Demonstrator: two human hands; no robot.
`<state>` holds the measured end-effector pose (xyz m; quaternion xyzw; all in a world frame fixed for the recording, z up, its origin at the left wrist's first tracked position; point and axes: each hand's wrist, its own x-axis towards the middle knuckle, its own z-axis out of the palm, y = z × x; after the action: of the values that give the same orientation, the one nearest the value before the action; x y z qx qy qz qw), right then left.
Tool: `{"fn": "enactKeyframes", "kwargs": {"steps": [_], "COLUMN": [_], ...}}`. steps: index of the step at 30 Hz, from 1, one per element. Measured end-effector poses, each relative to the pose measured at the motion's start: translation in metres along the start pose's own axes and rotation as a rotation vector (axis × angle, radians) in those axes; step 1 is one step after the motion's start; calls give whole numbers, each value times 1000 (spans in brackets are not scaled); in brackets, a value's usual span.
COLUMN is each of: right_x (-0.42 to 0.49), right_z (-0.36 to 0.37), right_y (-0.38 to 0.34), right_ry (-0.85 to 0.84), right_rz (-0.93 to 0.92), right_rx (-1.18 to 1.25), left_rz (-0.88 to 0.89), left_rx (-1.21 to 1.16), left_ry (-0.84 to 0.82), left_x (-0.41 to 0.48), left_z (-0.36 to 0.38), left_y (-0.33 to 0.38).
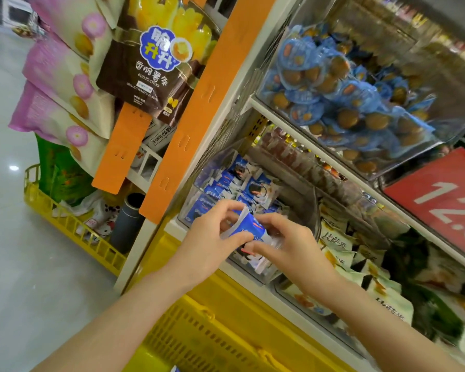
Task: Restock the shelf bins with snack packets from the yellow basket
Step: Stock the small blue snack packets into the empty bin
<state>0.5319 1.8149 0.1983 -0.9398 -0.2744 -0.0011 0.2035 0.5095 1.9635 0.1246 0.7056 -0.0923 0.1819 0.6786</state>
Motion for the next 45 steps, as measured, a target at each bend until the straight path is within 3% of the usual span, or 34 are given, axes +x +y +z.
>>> {"fn": "enactKeyframes", "kwargs": {"steps": [3,8,12,22,35,45], "right_x": [10,55,99,162,190,171], "right_z": [-17,-50,-52,-42,-33,-27], "right_y": [12,53,98,145,168,140], "right_ry": [48,287,255,157,49,68], "right_rz": [55,290,354,487,455,455], "right_rx": [-54,-171,-342,-445,-592,-582], "left_rz": [11,186,287,576,628,501], "left_rx": [140,632,873,795,775,789], "left_ry": [-11,-45,-131,3,121,33], "left_x": [14,46,58,65,69,62], "left_z": [-4,-12,-15,-19,-9,-12], "left_y": [0,-16,-42,-66,-83,-70]}}
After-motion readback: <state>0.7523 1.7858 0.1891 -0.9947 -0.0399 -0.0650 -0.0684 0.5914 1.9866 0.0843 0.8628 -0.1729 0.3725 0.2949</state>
